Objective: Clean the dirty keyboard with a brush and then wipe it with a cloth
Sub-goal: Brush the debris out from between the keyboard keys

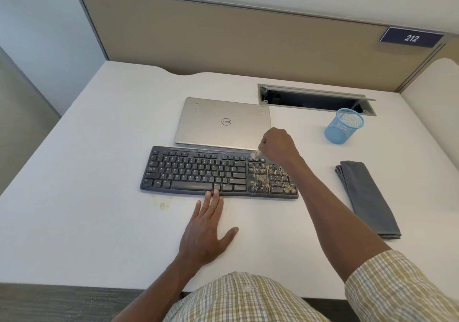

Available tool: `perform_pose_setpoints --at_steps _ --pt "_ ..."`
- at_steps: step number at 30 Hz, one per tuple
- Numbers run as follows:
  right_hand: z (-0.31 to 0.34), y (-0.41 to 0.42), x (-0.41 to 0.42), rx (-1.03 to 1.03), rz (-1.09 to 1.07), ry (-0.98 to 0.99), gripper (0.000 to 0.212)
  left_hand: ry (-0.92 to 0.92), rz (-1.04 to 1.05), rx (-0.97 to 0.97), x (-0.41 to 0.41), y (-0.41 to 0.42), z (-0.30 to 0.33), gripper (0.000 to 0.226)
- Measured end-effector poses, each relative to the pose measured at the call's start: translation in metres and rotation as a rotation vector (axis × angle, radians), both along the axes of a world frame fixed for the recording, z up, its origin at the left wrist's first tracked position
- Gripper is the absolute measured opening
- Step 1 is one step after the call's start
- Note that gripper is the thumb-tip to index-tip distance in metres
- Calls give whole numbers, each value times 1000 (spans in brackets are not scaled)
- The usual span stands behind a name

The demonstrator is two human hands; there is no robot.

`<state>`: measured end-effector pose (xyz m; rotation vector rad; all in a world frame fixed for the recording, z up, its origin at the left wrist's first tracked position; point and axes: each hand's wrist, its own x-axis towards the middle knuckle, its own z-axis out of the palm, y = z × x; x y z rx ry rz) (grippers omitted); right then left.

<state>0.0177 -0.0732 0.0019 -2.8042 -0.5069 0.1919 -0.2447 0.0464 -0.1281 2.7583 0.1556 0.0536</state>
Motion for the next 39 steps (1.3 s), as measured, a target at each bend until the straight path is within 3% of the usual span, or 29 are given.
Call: perform_pose_setpoints --at_steps 29,35,39 --pt "6 10 -10 9 58 25 14 21 -9 10 0 0 2 89" --pt "13 13 -7 98 94 -1 18 18 -14 13 -1 0 4 88" --pt "17 4 -3 -42 188 21 18 18 -10 7 -1 0 4 88"
